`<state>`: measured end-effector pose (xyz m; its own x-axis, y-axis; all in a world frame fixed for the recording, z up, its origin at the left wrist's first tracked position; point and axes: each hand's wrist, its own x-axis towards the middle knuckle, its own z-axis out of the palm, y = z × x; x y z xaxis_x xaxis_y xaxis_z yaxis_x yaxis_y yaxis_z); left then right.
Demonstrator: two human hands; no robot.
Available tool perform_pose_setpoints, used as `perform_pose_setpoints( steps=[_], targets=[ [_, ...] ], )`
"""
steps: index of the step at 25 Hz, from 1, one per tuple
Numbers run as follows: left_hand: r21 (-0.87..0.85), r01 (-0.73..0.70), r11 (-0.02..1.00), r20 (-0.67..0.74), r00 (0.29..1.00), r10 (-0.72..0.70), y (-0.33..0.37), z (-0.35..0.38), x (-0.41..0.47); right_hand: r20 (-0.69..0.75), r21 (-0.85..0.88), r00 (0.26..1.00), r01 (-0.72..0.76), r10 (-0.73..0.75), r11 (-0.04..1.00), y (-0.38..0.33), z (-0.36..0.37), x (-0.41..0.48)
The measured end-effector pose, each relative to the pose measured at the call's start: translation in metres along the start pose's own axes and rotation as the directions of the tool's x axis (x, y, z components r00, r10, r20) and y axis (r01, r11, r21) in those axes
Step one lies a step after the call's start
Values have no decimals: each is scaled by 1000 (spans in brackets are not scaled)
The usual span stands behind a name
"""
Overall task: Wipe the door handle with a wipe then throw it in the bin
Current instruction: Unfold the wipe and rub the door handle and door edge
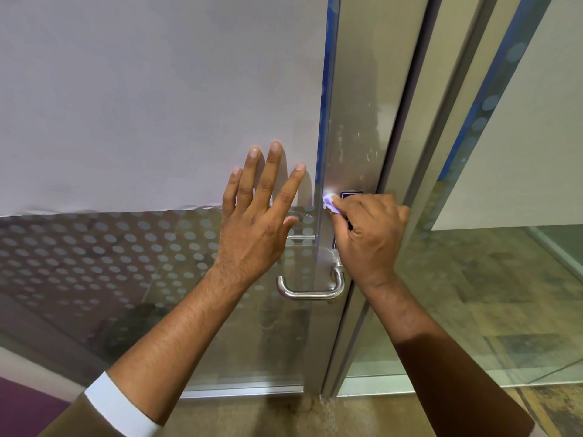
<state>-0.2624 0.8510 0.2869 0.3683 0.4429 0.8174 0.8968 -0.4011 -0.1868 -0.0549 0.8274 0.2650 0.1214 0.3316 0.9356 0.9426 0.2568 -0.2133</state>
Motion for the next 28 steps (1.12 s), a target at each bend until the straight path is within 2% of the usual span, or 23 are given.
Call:
perform_pose_setpoints(
  steps=[9, 14, 21, 24, 28],
  targets=[
    [-9, -2, 1000, 1, 1000, 2, -1, 3, -1, 206, -55, 979, 28, -17, 998, 14, 7, -82],
    [-4, -2, 1000, -4, 1000, 2, -1, 3, 0, 298, -96, 954, 54, -23, 994, 11, 11, -98],
    [-15, -8, 1000, 9, 1000, 8, -1, 4, 0, 427, -149, 896, 204, -123, 967, 14, 10, -101],
    [-13, -8, 1000, 6, 1000, 8, -2, 4, -1, 408, -131, 905, 185, -117, 974, 10, 9, -93],
    [-14, -11, 1000, 11, 1000, 11, -2, 6, -2, 234, -129, 970, 98, -66, 987, -5, 11, -58]
  ],
)
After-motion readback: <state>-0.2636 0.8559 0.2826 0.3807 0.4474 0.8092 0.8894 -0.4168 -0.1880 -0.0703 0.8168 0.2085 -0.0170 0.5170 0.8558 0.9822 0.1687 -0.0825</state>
